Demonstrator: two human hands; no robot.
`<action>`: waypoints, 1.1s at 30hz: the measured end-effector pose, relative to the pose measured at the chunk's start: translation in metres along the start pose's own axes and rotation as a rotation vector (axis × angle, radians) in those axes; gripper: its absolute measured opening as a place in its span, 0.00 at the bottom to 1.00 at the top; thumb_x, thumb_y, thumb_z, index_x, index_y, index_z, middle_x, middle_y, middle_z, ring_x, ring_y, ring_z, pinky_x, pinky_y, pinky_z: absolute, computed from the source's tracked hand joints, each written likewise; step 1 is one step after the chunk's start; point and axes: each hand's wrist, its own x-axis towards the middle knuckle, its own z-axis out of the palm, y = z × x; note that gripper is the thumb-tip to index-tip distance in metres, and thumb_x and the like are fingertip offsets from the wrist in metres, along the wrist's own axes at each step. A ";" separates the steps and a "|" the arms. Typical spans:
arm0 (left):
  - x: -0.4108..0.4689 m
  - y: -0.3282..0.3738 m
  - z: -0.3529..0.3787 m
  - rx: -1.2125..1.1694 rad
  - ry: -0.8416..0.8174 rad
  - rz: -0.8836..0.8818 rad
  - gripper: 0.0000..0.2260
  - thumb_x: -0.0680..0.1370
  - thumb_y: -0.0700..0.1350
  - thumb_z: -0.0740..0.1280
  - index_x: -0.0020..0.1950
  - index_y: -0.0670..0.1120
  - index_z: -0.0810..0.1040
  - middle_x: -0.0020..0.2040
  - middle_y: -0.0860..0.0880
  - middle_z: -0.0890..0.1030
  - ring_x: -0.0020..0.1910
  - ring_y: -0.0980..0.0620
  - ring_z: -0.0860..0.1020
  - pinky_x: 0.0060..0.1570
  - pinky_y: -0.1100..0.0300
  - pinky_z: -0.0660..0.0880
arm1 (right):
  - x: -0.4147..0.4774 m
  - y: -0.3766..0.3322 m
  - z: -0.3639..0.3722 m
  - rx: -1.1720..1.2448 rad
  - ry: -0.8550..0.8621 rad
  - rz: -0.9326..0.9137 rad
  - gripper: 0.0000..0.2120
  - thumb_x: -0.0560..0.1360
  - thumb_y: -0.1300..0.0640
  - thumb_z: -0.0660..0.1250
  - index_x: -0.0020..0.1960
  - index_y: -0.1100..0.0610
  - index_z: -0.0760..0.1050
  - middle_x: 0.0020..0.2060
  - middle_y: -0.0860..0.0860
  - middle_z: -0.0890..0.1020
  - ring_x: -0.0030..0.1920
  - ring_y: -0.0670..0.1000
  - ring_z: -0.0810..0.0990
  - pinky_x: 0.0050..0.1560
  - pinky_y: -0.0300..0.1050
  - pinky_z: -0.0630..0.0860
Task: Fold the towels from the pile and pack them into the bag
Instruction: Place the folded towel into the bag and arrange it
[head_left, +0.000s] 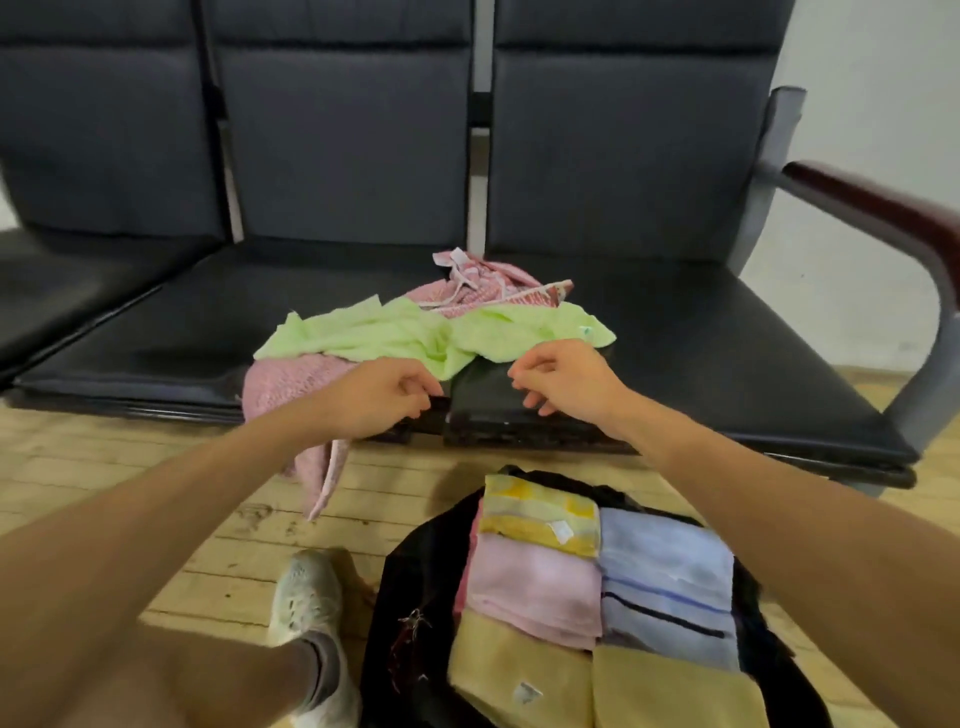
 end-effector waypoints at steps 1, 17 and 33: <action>0.000 -0.006 -0.004 -0.009 0.050 -0.007 0.08 0.79 0.41 0.65 0.50 0.55 0.78 0.46 0.51 0.83 0.47 0.54 0.81 0.51 0.58 0.77 | 0.010 -0.003 0.006 -0.016 0.004 -0.018 0.04 0.78 0.62 0.67 0.50 0.58 0.80 0.40 0.50 0.82 0.37 0.49 0.81 0.36 0.39 0.79; 0.029 0.009 -0.031 -0.669 0.460 -0.154 0.10 0.77 0.34 0.63 0.56 0.43 0.78 0.45 0.46 0.82 0.41 0.52 0.80 0.49 0.56 0.77 | 0.109 -0.030 0.092 -0.680 0.036 -0.179 0.14 0.78 0.52 0.67 0.58 0.59 0.75 0.53 0.56 0.80 0.52 0.57 0.79 0.47 0.48 0.74; 0.063 0.059 0.008 -0.421 0.541 -0.032 0.10 0.78 0.38 0.61 0.51 0.50 0.79 0.50 0.50 0.79 0.49 0.53 0.78 0.42 0.64 0.73 | 0.064 -0.004 -0.050 -0.193 0.551 -0.394 0.05 0.79 0.58 0.65 0.50 0.57 0.79 0.44 0.50 0.80 0.44 0.48 0.78 0.46 0.40 0.75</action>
